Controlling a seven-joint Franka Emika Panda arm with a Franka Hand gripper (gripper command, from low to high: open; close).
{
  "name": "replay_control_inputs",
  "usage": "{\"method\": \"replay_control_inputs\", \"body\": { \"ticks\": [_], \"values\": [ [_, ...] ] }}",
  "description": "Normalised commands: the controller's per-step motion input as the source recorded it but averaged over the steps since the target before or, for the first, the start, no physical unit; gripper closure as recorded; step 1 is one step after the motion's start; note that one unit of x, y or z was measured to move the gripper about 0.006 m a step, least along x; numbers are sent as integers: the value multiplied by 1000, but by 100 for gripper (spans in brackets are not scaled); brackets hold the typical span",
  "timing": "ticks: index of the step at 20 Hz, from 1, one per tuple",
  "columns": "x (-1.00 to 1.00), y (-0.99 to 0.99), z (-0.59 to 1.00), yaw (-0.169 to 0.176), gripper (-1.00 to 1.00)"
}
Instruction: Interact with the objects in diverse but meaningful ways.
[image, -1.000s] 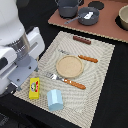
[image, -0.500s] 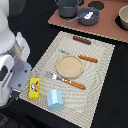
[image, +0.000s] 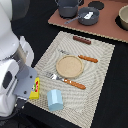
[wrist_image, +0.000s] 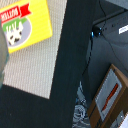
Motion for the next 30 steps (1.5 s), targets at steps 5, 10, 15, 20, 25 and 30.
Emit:
{"method": "replay_control_inputs", "body": {
  "ticks": [5,10,15,20,25,30],
  "values": [
    [998,-147,275,0,-100],
    [958,-114,127,0,-100],
    [977,-2,203,0,-100],
    [812,49,181,1,-100],
    [633,233,184,31,-100],
    [546,203,139,45,-100]
  ]
}}
